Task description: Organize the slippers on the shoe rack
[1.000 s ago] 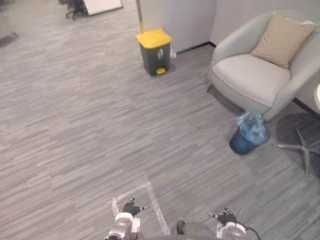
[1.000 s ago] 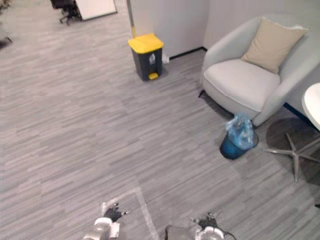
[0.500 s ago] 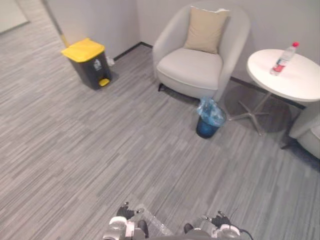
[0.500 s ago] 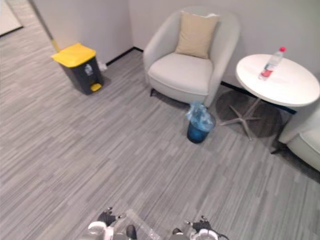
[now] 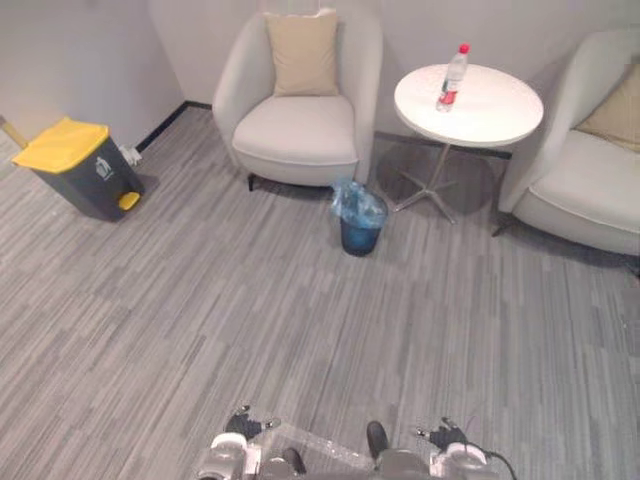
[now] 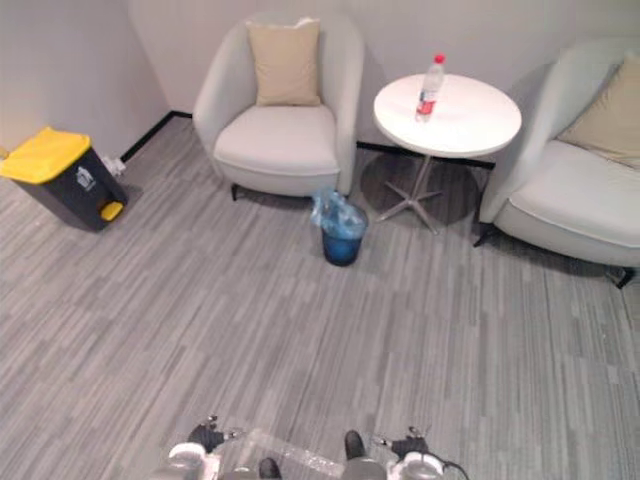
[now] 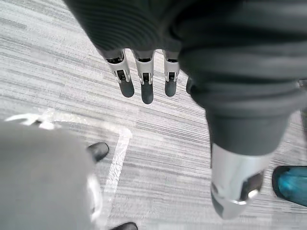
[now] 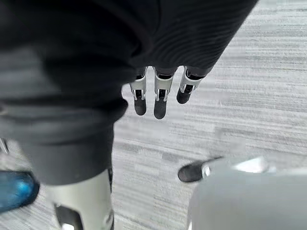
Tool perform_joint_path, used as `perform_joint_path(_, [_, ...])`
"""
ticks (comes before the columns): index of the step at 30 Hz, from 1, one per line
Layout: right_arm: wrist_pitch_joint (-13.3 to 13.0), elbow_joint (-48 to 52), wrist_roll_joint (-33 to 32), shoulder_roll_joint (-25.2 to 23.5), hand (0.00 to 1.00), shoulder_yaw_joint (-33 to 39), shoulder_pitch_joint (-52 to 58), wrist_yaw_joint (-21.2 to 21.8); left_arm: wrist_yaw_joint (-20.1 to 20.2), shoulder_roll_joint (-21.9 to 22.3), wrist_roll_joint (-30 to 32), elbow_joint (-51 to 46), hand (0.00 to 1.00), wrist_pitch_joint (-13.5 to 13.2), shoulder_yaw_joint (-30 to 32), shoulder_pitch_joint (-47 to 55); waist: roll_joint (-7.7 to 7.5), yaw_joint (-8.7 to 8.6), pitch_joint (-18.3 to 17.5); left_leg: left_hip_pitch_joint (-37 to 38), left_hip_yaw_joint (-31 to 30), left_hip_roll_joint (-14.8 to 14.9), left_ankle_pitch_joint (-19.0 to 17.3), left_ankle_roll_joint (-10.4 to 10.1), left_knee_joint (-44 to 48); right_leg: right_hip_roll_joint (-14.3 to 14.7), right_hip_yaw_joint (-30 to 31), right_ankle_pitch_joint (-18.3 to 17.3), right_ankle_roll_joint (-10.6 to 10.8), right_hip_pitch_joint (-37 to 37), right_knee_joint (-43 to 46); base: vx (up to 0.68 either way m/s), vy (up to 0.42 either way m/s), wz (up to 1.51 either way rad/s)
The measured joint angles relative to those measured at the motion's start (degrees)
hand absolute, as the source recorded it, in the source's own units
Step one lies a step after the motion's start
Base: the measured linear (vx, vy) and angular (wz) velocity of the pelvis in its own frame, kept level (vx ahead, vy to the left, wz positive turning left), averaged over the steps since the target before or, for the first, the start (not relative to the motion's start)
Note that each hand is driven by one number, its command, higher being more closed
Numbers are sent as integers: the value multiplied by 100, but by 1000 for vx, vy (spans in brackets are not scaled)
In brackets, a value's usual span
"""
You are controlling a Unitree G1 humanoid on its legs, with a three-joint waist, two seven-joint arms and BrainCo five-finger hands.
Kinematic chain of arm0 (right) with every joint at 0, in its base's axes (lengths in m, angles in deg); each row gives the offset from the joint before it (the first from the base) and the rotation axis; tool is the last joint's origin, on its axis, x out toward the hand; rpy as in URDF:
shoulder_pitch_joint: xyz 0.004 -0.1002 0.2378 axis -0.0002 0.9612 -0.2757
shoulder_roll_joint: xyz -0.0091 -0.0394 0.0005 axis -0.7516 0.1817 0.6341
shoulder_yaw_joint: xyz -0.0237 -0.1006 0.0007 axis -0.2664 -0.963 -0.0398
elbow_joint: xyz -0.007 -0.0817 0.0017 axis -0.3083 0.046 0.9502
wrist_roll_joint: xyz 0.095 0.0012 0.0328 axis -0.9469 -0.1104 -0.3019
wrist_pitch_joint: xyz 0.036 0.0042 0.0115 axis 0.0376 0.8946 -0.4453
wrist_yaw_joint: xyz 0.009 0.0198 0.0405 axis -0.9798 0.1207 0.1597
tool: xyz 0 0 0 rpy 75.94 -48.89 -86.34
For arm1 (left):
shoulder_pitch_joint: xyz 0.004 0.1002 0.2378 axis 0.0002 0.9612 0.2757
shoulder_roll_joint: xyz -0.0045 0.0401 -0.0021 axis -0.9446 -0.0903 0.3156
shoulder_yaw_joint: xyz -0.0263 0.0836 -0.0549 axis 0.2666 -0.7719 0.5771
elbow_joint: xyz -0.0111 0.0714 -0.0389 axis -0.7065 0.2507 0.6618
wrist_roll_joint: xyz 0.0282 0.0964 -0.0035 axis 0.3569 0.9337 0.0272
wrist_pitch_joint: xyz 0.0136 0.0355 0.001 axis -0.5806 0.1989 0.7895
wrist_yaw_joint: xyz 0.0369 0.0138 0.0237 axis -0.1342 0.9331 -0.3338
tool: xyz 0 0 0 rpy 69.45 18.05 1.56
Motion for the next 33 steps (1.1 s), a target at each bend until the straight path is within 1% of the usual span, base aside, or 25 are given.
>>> perform_joint_path(1, [-3,6,0,2,0,0,11,-1,-11,14,4,2,0,14,46,-2,-15,6,9,-6,4,15,-69,-45,53,38,74,1,-1,-11,-5,-127,-41,-97])
perform_joint_path(2, [-4,23,-18,9,0,1,14,-1,-7,38,21,7,0,33,130,-12,31,5,-1,-31,-181,-58,-314,-206,50,120,302,13,-20,-50,-75,-84,-12,-110])
perform_joint_path(3, [-4,34,-123,19,0,2,22,1,-10,59,22,7,0,32,153,-12,21,14,4,-43,-412,-199,-399,-207,-24,164,432,73,-96,-120,-101,-68,-5,-130])
perform_joint_path(5, [1,37,-237,38,0,52,7,-1,-10,58,23,9,0,34,149,-25,12,11,63,-3,-725,-395,-417,-161,-98,215,609,256,-131,-231,-117,0,12,-89])
perform_joint_path(6, [3,37,-237,52,0,66,8,-2,-10,65,22,10,0,35,147,-29,17,8,71,14,-795,-432,-426,-146,-111,239,677,306,-114,-231,-140,27,21,-81])
perform_joint_path(7, [6,30,-239,87,0,143,94,-4,-10,85,23,10,0,36,147,-31,32,9,68,109,-940,-543,-408,-43,-227,323,886,517,-97,-194,-323,74,27,-109])
perform_joint_path(8, [13,2,-243,117,0,216,157,-9,-14,80,23,10,0,36,147,-32,76,22,38,238,-944,-544,-210,174,-365,413,1109,727,-103,-155,-522,136,31,-120])
perform_joint_path(9, [16,-2,-253,117,0,233,176,-11,-17,53,23,10,0,37,137,-51,89,19,44,272,-848,-536,-138,273,-374,446,1211,850,-111,-138,-612,161,22,-102])
perform_joint_path(10, [23,-8,-257,121,0,297,231,-10,-22,7,23,9,0,37,-2,-107,112,-31,40,343,-831,-532,-97,278,-467,506,1320,934,-93,-136,-675,144,16,-53])
perform_joint_path(12, [36,-14,-259,111,0,421,292,-11,-20,0,25,9,0,37,-99,-190,140,-70,25,423,-874,-534,-39,283,-587,531,1350,949,-104,-107,-719,104,5,-27])
perform_joint_path(13, [53,-14,-262,121,0,457,340,-11,-17,24,25,-48,0,23,-137,-331,165,-85,8,477,-926,-536,4,282,-694,544,1343,949,-106,-87,-765,99,5,-7])
perform_joint_path(15, [70,-14,-260,117,0,473,346,-11,-18,16,23,-123,0,-14,-177,-444,166,-117,7,464,-1018,-529,8,280,-715,526,1308,964,-139,-57,-878,55,0,7])
perform_joint_path(17, [77,-15,-252,109,0,696,336,-16,-16,24,18,-140,0,-74,-286,-520,185,-154,0,478,-1193,-501,39,252,-740,483,999,799,-246,-9,-920,3,-21,39])
perform_joint_path(19, [78,-16,-249,108,0,732,345,-16,-17,19,18,-133,0,-72,-288,-478,183,-154,-7,488,-1284,-482,38,250,-752,482,879,763,-272,-4,-921,-7,-22,39])
perform_joint_path(20, [73,-6,-248,84,0,891,292,-15,-19,1,17,-112,0,-63,-280,-396,176,-140,-14,487,-1339,-453,35,244,-808,462,648,742,-295,-14,-922,0,-23,25])
perform_joint_path(21, [73,-8,-248,85,0,914,261,-17,-19,-1,17,-101,0,-52,-274,-319,177,-112,-15,503,-1347,-445,41,234,-864,457,574,741,-297,-18,-922,4,-27,20])
perform_joint_path(27, [74,-11,-247,57,0,919,145,-14,-21,-13,17,60,0,35,-209,-16,201,-73,-31,492,-1510,-392,49,220,-910,443,335,659,-326,-4,-923,34,-12,15])
perform_joint_path(29, [74,-18,-247,59,0,932,116,-14,-20,4,17,66,0,34,-48,-4,208,-74,-44,494,-1547,-387,49,220,-910,400,88,622,-323,1,-923,41,-4,8])
perform_joint_path(33, [74,-26,-236,57,0,1029,113,-12,-24,9,-32,70,0,33,50,6,254,-75,-132,504,-1650,-419,51,224,-908,396,36,593,-271,37,-923,60,9,6])
